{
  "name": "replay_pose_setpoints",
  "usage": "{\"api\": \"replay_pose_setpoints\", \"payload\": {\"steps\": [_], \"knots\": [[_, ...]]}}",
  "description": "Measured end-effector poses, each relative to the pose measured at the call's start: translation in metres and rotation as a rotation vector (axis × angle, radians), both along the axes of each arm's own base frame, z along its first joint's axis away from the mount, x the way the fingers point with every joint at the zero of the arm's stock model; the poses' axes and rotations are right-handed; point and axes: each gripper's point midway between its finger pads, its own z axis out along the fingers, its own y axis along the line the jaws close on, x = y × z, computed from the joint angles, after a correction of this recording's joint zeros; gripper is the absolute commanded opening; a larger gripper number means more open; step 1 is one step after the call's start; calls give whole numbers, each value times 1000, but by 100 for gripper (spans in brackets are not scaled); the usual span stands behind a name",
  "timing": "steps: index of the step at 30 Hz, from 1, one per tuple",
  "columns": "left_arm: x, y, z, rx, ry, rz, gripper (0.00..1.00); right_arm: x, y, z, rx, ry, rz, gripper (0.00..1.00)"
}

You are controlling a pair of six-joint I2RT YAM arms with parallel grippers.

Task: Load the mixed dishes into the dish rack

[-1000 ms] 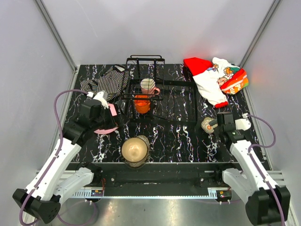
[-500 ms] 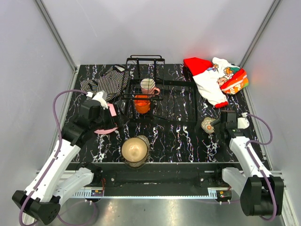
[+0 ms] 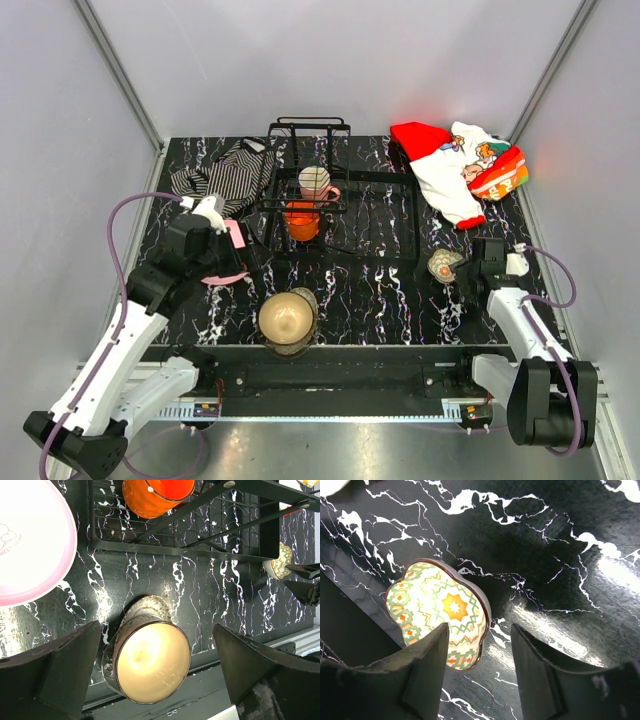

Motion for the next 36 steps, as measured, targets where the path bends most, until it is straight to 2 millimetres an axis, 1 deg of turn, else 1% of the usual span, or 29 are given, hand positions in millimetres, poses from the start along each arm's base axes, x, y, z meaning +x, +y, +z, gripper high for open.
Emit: {"api": "replay_pose_setpoints", "payload": {"steps": [5, 18, 22, 24, 26, 27, 28, 30, 31, 32, 36], "knots": [[-2, 2, 2, 0, -8, 4, 99, 0, 2, -5, 13, -1, 6, 49], [-1, 4, 3, 4, -16, 14, 99, -1, 3, -13, 28, -3, 12, 41], [-1, 4, 3, 7, -17, 17, 99, 0, 4, -14, 32, -2, 15, 34], [-1, 5, 3, 7, -17, 18, 99, 0, 4, -14, 33, 0, 15, 27], [-1, 5, 3, 7, -17, 18, 99, 0, 4, -15, 34, 0, 15, 26], [-1, 5, 3, 7, -17, 18, 99, 1, 4, -15, 34, -1, 15, 22], [-1, 5, 3, 7, -18, 18, 99, 1, 4, -15, 34, -1, 15, 21], [-1, 5, 3, 7, -19, 18, 99, 2, 5, -15, 34, -2, 16, 12], [-1, 5, 3, 7, -20, 18, 99, 2, 4, -15, 34, -2, 16, 2], [-2, 5, 4, 7, -21, 18, 99, 2, 4, -15, 34, -3, 15, 0], [-5, 7, 2, 14, -16, 17, 99, 0, 5, -17, 39, 0, 16, 0]]}}
